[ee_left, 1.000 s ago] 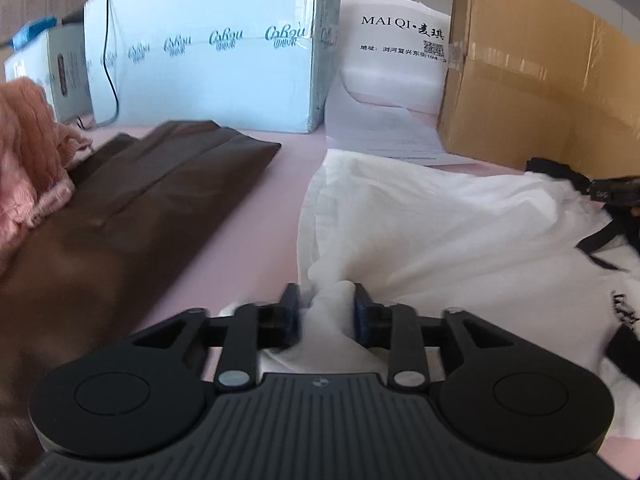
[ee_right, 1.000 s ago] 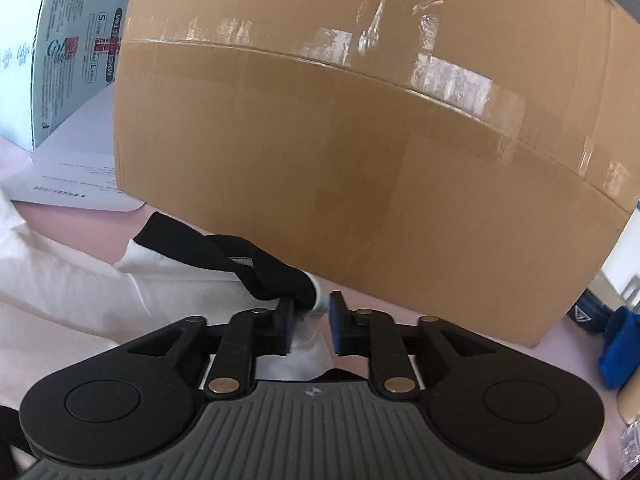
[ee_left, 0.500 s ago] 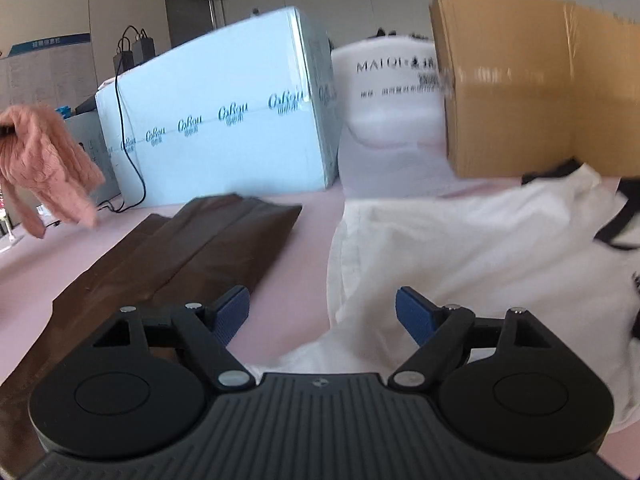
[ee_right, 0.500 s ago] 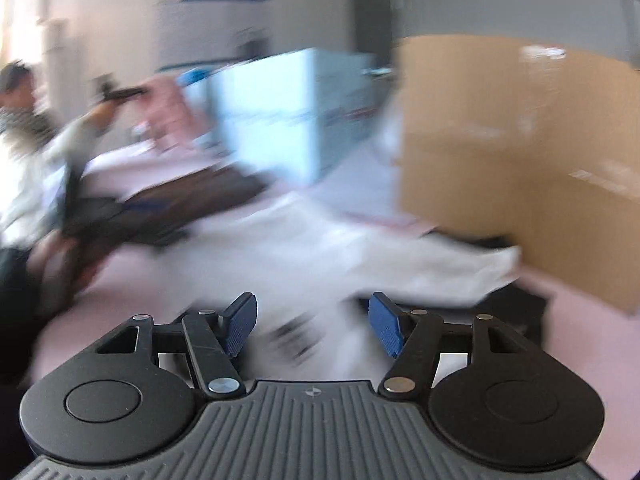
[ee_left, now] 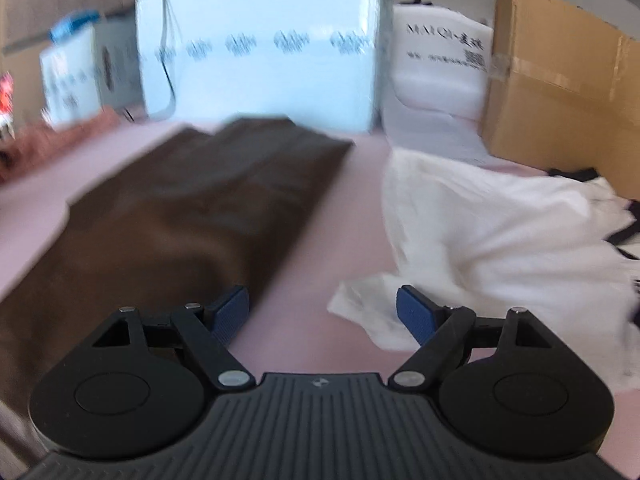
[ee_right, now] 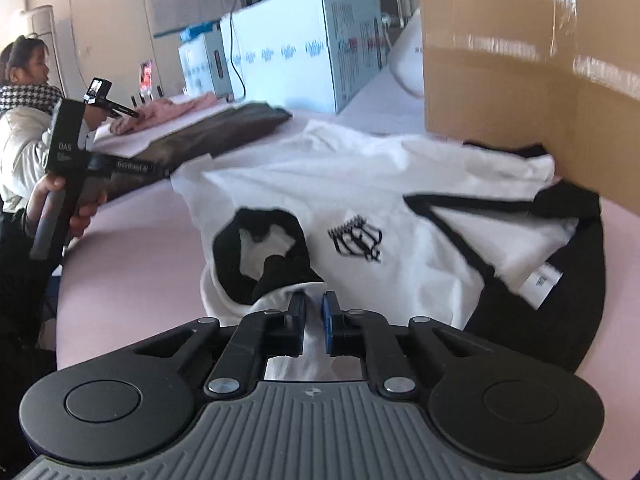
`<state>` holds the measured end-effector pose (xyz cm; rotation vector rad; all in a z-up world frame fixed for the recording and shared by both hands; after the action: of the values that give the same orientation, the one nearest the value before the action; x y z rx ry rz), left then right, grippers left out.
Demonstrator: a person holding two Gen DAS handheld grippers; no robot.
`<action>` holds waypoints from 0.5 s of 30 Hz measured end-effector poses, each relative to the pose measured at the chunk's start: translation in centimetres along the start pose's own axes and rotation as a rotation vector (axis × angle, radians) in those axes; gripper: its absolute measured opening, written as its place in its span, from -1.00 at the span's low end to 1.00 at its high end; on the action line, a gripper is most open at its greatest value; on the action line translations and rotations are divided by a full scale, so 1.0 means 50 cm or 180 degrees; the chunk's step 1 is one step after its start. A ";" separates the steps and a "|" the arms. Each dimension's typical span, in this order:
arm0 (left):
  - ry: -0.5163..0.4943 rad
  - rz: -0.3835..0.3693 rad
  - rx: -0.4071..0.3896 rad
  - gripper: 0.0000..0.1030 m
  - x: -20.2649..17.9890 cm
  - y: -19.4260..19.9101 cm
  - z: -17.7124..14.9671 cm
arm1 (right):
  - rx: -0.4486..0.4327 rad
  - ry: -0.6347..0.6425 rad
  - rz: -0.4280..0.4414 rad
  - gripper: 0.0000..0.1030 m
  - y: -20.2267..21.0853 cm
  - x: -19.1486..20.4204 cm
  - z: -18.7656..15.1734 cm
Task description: Fold clothes
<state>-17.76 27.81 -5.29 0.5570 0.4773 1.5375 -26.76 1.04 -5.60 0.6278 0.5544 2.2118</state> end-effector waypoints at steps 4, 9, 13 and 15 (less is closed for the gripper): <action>-0.0092 0.0163 0.0082 0.52 0.003 0.014 -0.002 | -0.0061 0.0173 -0.0015 -0.82 0.006 0.018 -0.005; -0.0617 0.0487 -0.0123 0.57 0.006 0.075 0.000 | 0.0043 0.0206 0.0049 -0.34 -0.015 0.014 -0.029; -0.0793 0.0350 0.0000 0.58 -0.011 0.057 -0.019 | 0.0045 0.0240 0.0100 -0.20 -0.014 0.018 -0.032; -0.0781 0.0252 -0.0015 0.58 -0.019 0.046 -0.018 | 0.0054 0.0256 0.0114 -0.17 -0.015 0.020 -0.035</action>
<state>-20.11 26.81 -4.64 0.7576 0.2659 1.5201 -27.98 1.91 -7.13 0.5637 0.6079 2.2763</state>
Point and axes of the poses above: each gripper's, at about its wrist camera, not at the fingertips, and y roughly against the way its jaws point, x to its left, z to its top, the point moved 10 cm from there along -y, roughly the way its jaws point, and after that the axes turned 11 degrees about -y, right-handed, at the moved point
